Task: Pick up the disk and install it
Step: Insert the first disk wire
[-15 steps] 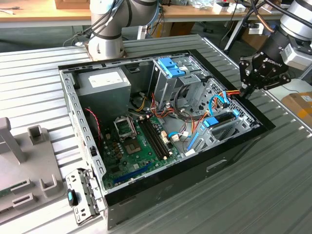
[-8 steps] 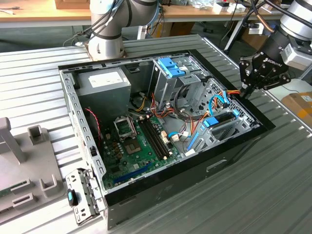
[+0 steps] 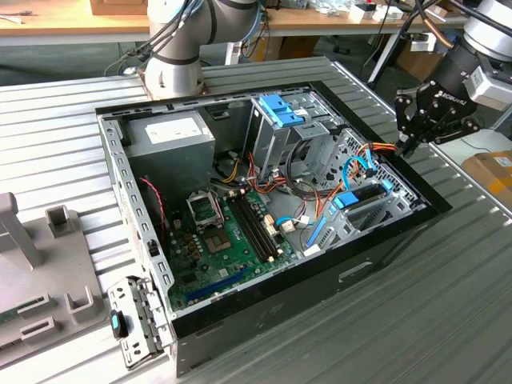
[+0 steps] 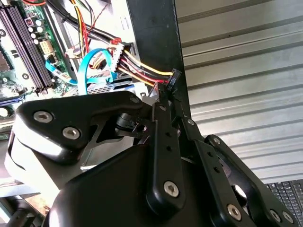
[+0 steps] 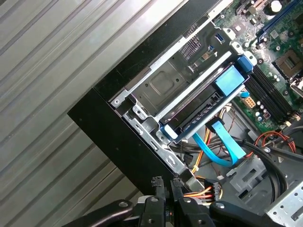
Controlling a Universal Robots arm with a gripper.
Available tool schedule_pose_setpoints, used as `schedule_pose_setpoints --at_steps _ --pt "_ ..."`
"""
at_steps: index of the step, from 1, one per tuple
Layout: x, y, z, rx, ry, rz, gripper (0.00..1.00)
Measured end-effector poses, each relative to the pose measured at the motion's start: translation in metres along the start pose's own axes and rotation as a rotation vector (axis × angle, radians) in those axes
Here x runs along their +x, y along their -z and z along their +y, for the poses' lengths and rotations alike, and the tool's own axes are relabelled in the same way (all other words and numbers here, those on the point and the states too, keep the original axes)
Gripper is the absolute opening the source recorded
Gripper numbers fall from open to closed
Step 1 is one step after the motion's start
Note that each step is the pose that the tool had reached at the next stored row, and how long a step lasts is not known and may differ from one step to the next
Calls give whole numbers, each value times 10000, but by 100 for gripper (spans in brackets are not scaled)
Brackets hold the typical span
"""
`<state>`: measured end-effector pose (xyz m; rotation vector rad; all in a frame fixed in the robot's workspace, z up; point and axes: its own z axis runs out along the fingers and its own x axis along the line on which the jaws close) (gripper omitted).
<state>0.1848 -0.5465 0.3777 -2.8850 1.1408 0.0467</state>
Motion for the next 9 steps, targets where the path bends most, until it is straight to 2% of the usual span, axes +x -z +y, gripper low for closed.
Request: schedule_pose_setpoints --at_steps 3,7,9 --pt "-22 9 20 105 3 -54 17" --pt "-66 14 61 181 4 -97 17" --pt "-97 23 90 268 8 -141 17"
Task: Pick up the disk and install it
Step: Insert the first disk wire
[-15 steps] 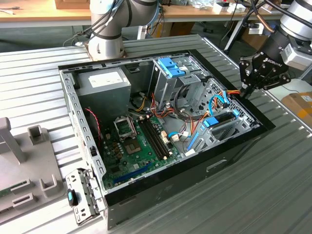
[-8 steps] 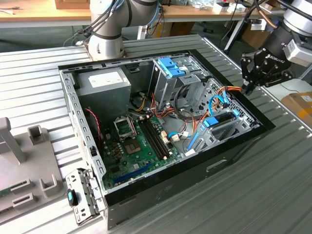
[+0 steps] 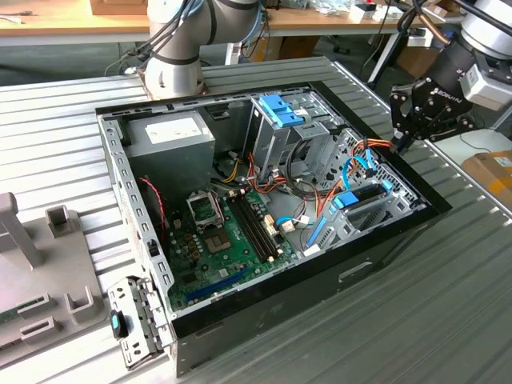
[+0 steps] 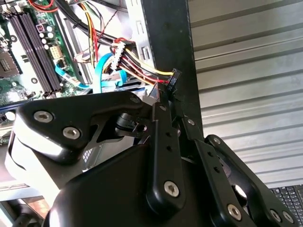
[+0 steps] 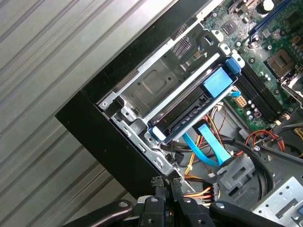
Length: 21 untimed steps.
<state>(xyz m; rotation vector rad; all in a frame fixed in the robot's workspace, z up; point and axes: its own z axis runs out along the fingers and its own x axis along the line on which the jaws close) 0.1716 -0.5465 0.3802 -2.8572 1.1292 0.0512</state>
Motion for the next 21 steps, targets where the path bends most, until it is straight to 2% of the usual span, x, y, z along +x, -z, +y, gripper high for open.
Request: schedule_pose_setpoints --at_steps 2,5,11,13,21 --pt "-29 2 30 41 2 18 17" --pt "-31 1 33 43 4 18 17" --pt "-96 1 93 52 -67 30 17" --pt "-130 0 126 58 -138 32 17" --pt "-190 0 182 80 -562 57 17"
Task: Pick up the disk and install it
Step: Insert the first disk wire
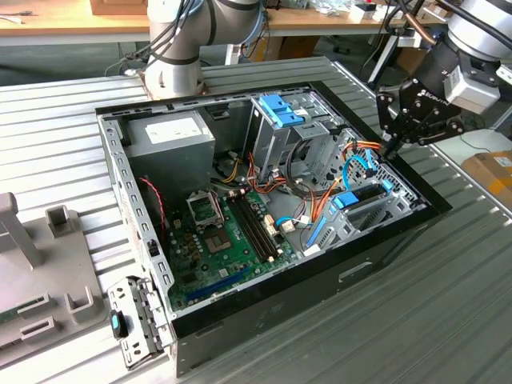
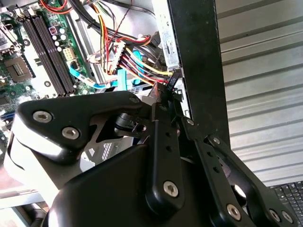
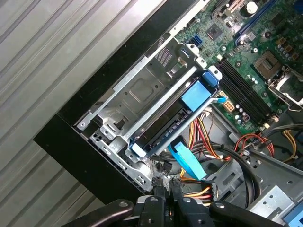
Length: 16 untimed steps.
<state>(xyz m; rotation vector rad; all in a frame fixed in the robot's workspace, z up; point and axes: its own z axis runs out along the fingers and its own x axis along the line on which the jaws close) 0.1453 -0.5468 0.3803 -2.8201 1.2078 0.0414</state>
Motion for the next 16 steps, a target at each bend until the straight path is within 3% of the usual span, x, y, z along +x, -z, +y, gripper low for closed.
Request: schedule_pose_setpoints --at_steps 3,12,16 --pt "-5 -1 4 13 -234 13 17" --pt "-6 -3 6 94 -1662 89 17" --pt "-6 -3 6 149 -2657 145 17"
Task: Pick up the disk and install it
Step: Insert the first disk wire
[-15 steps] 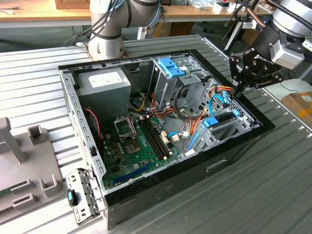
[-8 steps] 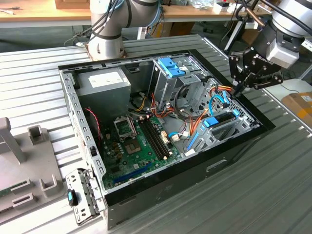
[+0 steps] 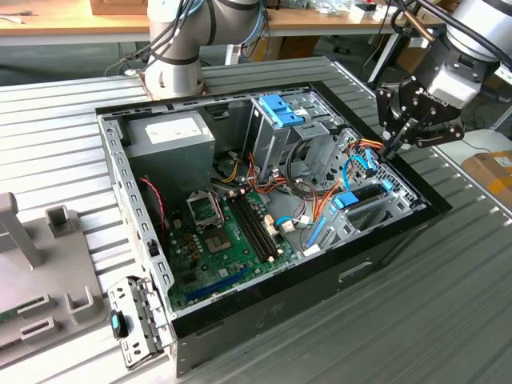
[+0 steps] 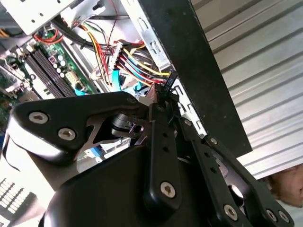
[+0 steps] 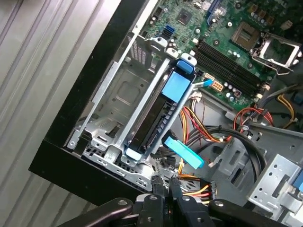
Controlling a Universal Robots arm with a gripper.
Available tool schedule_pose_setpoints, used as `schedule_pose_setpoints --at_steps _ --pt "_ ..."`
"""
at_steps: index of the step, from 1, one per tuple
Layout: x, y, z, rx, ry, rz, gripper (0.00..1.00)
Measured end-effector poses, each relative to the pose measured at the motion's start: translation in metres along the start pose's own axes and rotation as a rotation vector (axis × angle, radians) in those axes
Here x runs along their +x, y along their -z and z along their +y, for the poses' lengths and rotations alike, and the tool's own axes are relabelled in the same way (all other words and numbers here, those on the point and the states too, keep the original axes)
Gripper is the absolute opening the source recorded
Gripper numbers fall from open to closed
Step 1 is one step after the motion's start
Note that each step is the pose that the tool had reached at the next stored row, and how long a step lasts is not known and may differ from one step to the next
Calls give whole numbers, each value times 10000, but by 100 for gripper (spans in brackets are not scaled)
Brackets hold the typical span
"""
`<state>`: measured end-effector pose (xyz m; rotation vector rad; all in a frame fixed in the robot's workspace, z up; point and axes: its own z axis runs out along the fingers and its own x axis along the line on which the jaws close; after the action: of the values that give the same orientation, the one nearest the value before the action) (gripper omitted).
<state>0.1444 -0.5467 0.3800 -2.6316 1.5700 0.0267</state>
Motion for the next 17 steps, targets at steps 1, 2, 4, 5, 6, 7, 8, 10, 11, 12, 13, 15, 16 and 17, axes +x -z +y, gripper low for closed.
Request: schedule_pose_setpoints --at_steps 1,2,4,5,6,7,8,10,11,12,13,15,16,17 --pt "0 0 0 20 -365 21 17" --pt "0 0 0 33 -608 35 17" --pt "0 0 0 69 -1260 73 17" --pt "0 0 0 78 -1428 82 17" --pt "0 0 0 89 -1569 84 17" --pt "-1 1 2 101 -1680 75 17" --pt "-2 2 3 113 -1750 62 17" --pt "-4 0 8 163 -1888 -31 17" --pt "-5 -1 9 185 -1910 -77 17" --pt "-6 -4 12 236 -1940 -185 17" --pt "-8 -8 16 291 -1960 -292 17" --pt "-8 -12 20 359 -1971 -377 17" --pt "-5 -12 24 399 -1967 -367 17" --pt "-2 -13 26 480 -1961 -356 17"
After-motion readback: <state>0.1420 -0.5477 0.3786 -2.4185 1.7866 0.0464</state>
